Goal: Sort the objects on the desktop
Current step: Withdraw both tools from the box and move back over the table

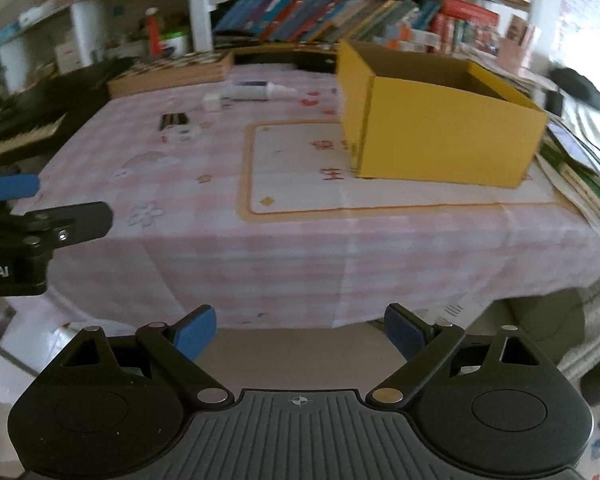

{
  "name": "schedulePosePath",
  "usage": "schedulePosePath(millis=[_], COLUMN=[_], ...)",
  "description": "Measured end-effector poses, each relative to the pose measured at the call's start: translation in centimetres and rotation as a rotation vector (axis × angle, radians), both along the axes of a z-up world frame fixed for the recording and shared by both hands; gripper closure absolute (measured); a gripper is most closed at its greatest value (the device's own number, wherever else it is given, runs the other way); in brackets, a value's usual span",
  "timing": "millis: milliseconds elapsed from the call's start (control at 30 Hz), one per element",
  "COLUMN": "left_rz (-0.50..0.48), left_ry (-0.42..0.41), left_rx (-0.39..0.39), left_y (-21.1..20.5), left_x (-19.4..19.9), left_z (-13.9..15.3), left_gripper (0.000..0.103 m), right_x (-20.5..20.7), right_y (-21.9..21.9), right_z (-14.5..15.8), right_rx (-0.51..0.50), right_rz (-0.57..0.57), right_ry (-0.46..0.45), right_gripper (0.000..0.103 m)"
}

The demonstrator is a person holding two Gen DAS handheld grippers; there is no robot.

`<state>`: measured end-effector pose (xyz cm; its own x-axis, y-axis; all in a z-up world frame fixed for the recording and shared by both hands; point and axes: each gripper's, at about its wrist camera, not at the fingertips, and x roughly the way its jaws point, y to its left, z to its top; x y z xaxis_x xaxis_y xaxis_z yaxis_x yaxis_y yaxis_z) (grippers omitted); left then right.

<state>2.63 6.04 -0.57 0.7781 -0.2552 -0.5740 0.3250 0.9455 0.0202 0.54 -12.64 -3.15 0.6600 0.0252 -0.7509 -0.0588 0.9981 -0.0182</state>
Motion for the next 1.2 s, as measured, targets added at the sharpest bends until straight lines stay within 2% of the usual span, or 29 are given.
schedulePosePath(millis=[233,633,933,1200], left_rz=[0.05,0.158,0.189,0.215], left_ry=[-0.013,-0.029,-0.042,-0.056], left_rx=[0.002,0.011,-0.017,-0.043], left_y=[1.6,4.7,5.7,6.1], left_x=[-0.1,-0.5,-0.5,0.9], left_z=[0.3,0.8,0.9,1.0], left_gripper=[0.0,0.0,0.0,0.0], right_x=[0.6,2.2,2.9,4.5], right_y=[1.3,4.7,5.8,6.6], right_z=[0.0,0.3,0.5,1.0], right_rx=[-0.003,0.001,-0.002,-0.001], right_rz=[0.034,0.157,0.214,0.269], right_ry=[0.003,-0.013,-0.027,-0.079], right_gripper=[0.01,0.01,0.01,0.01])
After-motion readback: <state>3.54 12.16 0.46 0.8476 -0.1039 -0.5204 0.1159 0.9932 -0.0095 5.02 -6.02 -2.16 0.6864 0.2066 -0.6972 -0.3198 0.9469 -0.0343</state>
